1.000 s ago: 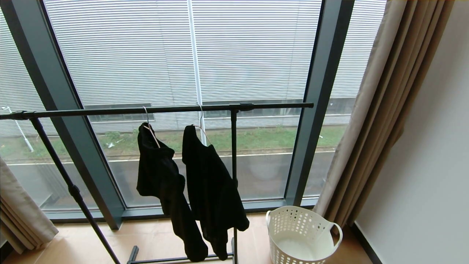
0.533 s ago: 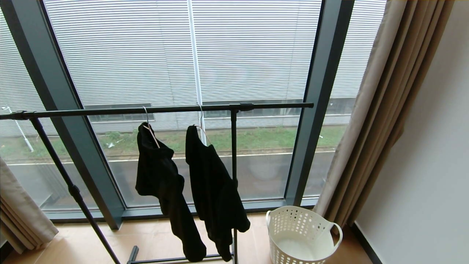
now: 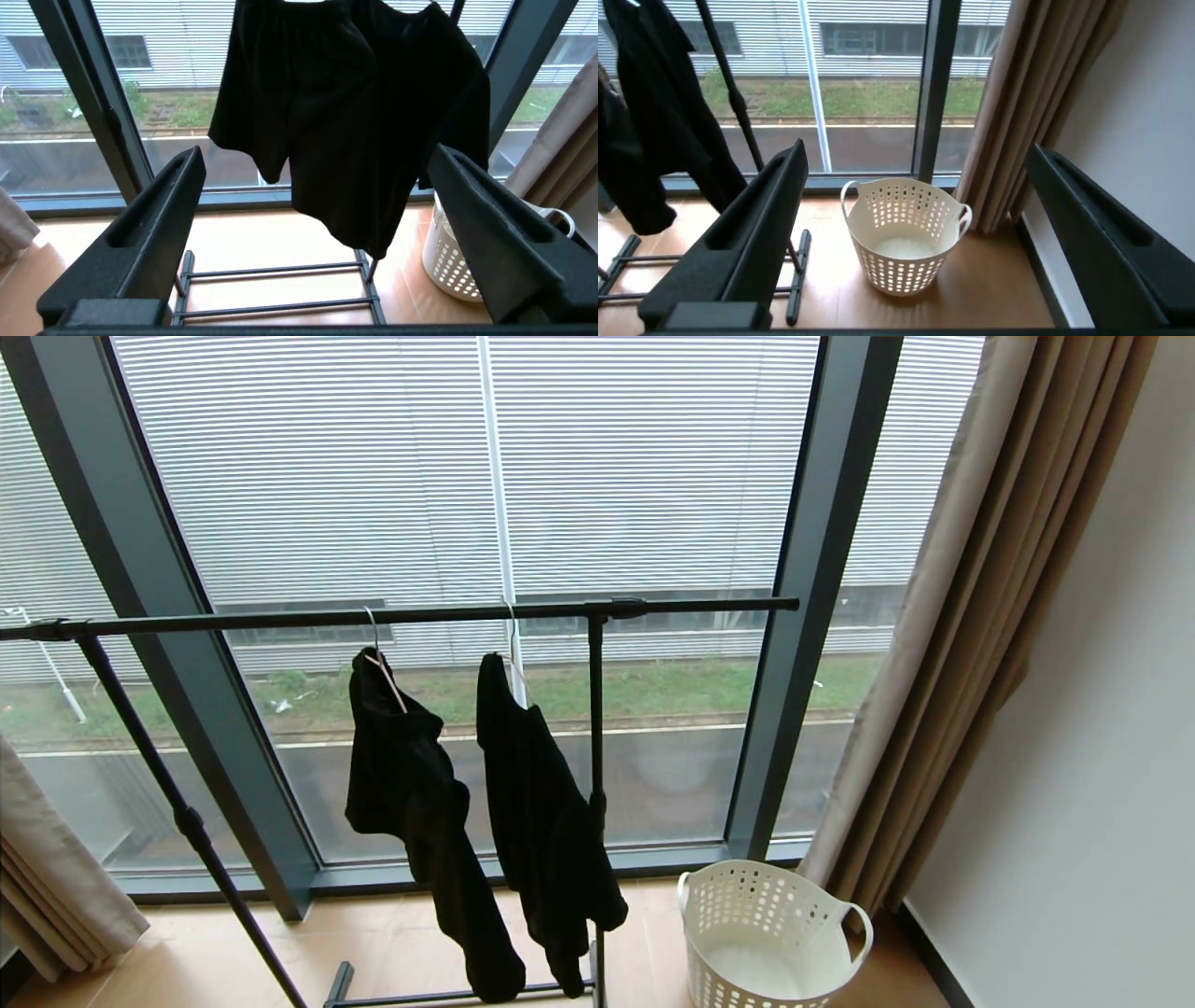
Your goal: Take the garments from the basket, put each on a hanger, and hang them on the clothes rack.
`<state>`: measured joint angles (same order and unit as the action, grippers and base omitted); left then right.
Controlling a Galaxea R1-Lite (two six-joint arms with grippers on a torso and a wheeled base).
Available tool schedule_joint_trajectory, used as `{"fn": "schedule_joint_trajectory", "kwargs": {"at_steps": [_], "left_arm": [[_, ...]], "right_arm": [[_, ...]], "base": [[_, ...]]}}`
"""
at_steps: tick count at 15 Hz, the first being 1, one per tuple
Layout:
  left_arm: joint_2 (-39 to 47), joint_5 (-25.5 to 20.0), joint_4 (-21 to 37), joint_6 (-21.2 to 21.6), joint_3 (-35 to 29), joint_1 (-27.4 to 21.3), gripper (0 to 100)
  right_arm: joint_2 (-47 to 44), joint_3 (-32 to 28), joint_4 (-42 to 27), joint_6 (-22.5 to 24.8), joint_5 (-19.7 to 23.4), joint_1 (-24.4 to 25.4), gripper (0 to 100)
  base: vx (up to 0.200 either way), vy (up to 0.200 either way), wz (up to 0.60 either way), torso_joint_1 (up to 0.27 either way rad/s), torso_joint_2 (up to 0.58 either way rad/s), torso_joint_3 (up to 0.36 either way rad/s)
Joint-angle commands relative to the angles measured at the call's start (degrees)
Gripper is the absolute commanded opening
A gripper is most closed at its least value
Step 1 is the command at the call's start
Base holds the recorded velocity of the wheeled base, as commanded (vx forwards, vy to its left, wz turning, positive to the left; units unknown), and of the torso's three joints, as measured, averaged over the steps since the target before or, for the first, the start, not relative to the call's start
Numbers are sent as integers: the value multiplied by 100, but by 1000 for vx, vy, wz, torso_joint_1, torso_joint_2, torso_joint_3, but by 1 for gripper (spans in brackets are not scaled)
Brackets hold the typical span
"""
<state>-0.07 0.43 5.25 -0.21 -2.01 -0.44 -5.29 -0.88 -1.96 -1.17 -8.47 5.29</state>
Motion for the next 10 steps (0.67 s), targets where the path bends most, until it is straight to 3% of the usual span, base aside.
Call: {"fn": "schedule_joint_trajectory", "kwargs": {"at_steps": [1,4,10], "left_arm": [[7,1,2,-6,-1,0,100],[7,1,2,-6,-1,0,100],[7,1,2,-6,-1,0,100]], "right_arm": [[362,0,-15,170,3,-459,100],[529,26,73,214,83,-494,100],[529,26,64,231,786,-494,100]], "base": [[0,0,0,0,0,0],[0,0,0,0,0,0],[0,0,0,0,0,0]]}}
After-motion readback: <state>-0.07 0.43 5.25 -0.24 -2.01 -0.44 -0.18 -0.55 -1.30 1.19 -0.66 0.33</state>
